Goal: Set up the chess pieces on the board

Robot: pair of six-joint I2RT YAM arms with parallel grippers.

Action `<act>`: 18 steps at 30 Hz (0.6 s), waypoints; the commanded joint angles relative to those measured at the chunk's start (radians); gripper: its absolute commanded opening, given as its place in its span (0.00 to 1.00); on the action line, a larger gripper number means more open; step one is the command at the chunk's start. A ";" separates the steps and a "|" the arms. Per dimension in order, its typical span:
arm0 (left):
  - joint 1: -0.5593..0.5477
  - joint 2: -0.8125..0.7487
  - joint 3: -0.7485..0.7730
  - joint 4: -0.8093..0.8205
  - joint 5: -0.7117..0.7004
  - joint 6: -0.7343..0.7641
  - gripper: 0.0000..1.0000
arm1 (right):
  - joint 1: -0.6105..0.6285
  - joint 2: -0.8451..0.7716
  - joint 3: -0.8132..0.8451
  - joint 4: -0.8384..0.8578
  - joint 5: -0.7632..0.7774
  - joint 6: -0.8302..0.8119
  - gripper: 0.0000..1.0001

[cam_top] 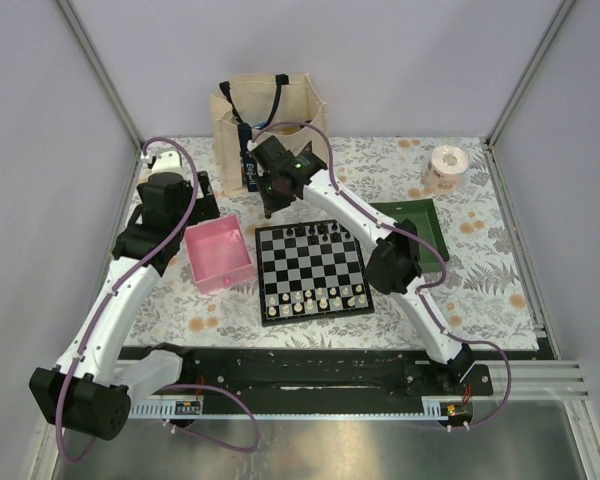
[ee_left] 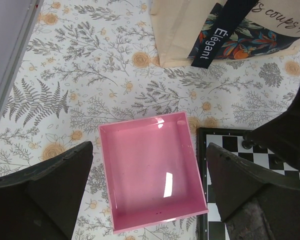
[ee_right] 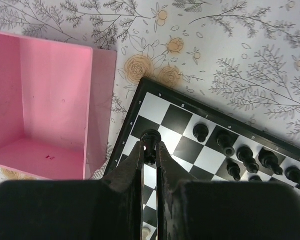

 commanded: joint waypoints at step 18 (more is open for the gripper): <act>0.000 -0.031 -0.013 0.050 -0.059 -0.030 0.99 | 0.040 0.081 0.054 0.063 -0.054 -0.049 0.05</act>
